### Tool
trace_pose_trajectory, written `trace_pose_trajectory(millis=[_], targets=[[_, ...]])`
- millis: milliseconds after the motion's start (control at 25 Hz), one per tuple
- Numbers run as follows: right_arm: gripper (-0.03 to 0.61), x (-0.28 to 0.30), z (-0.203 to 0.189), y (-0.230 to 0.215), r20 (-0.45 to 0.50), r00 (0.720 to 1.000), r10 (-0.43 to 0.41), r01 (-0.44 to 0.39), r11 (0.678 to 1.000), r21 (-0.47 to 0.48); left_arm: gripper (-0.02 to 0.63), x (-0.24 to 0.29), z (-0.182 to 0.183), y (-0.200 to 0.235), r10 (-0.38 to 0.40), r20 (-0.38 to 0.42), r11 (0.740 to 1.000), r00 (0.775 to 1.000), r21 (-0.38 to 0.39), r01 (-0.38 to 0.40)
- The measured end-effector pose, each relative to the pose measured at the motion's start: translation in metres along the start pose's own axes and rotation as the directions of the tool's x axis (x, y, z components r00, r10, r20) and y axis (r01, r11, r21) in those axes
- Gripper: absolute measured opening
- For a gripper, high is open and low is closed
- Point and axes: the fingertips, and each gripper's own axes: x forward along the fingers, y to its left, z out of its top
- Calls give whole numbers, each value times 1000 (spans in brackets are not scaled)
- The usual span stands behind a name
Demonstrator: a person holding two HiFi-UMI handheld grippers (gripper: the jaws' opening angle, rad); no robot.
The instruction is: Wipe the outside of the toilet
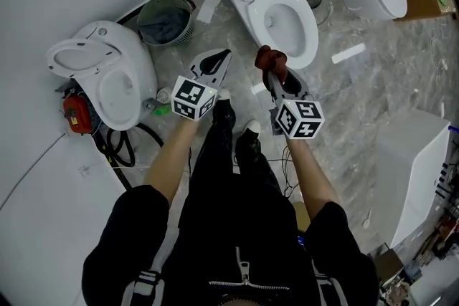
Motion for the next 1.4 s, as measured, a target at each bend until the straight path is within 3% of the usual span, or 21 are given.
trace_pose_trajectory(millis=[560,880,1400], targets=[[120,120,-48,-14,-101,994,-29,35,998,57,0,34,-67,73,7,-44,998,999,-67,-10],[120,199,-103,-41,-193,979,-64,84,992,97,0,42,-113,119,27,-72,994,997,-105,-34],[120,298,-191,-89,-289,934,-209,271,943,194,0,62,-212,176,17,-107,989,994,-145,-33]])
